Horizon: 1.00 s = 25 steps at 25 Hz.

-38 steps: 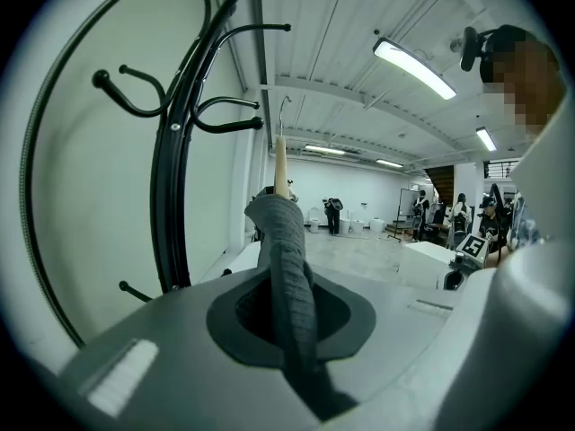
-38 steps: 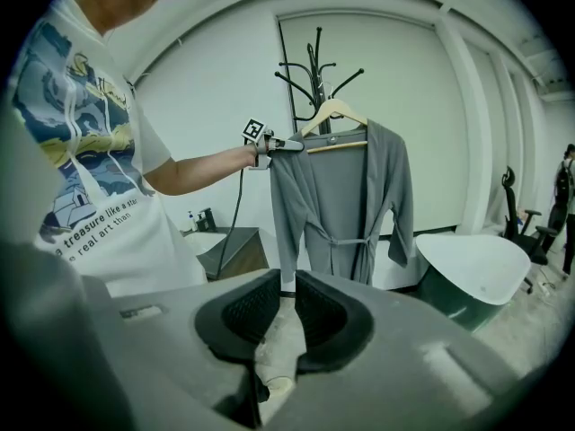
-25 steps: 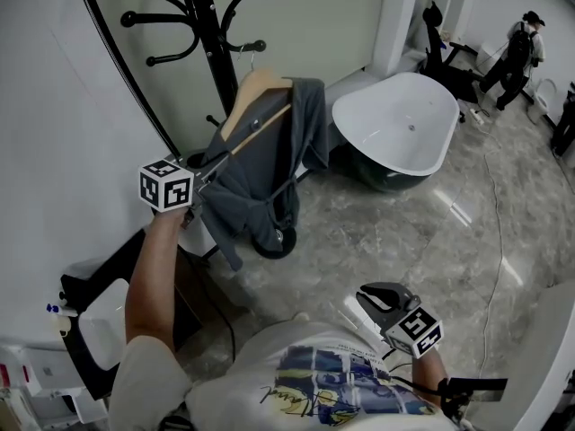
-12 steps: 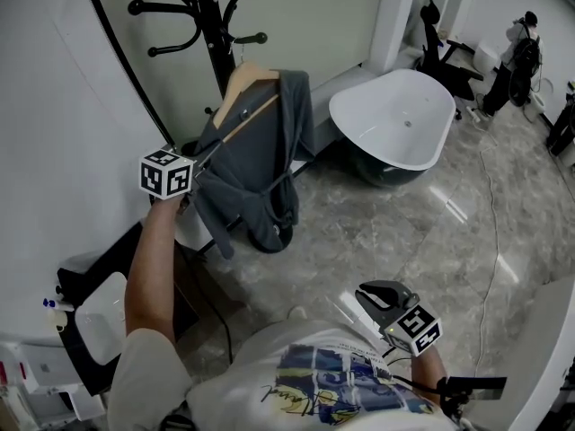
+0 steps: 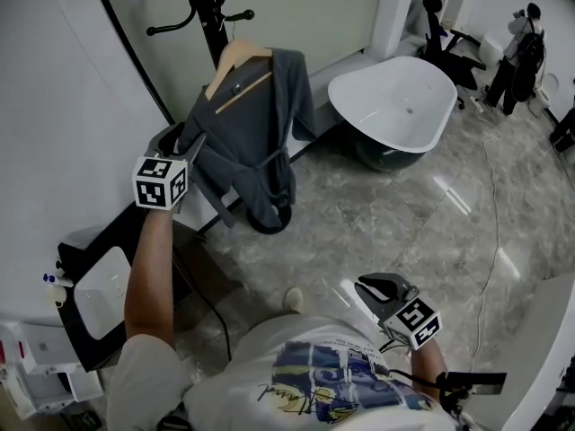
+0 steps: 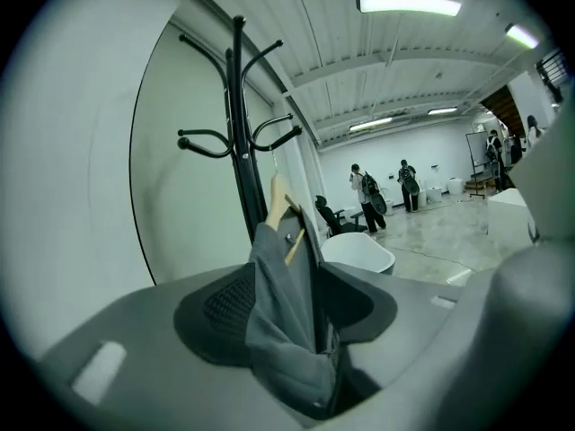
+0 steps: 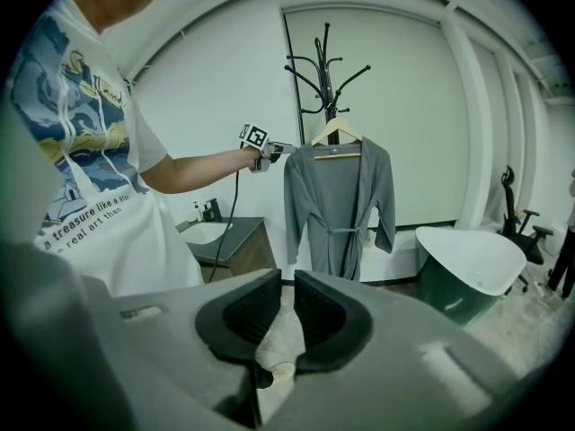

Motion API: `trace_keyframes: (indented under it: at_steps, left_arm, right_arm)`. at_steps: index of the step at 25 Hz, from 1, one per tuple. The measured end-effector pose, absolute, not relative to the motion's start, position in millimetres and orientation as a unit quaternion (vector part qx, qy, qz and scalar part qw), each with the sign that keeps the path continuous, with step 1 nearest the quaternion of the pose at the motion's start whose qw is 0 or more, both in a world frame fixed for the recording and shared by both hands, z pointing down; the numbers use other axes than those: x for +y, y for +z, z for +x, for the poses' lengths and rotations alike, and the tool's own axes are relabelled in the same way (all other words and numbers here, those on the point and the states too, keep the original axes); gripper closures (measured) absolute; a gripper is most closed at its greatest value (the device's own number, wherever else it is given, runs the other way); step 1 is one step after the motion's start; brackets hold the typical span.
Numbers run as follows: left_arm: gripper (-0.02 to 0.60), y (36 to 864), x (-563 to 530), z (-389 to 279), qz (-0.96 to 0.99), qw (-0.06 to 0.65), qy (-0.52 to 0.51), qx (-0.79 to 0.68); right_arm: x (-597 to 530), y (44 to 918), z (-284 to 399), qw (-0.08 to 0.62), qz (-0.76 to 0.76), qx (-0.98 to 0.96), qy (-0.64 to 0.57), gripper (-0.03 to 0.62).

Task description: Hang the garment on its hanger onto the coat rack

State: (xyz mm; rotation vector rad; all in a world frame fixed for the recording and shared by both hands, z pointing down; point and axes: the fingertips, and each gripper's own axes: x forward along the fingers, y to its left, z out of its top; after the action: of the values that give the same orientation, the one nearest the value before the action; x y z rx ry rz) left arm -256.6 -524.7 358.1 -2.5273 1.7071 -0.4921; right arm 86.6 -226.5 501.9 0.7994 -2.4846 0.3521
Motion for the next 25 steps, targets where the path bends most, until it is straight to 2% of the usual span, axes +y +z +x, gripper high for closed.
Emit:
trace_keyframes:
  at_steps: [2,10,25]
  left_arm:
    - [0.37,360,-494,-241,-0.821,0.024,-0.149,0.55]
    - [0.564,393,-351,-151,-0.853,-0.004,-0.108,0.511]
    - [0.579,463,-128,2,-0.909,-0.082,-0.117,0.391]
  right_arm:
    - [-217,505,93,0.256,0.29,-0.914,0.126,0.552]
    - [-165,502,105,0.243,0.267,-0.926,0.113,0.59]
    - [-64,508,123,0.233,0.237,-0.938,0.102,0.591]
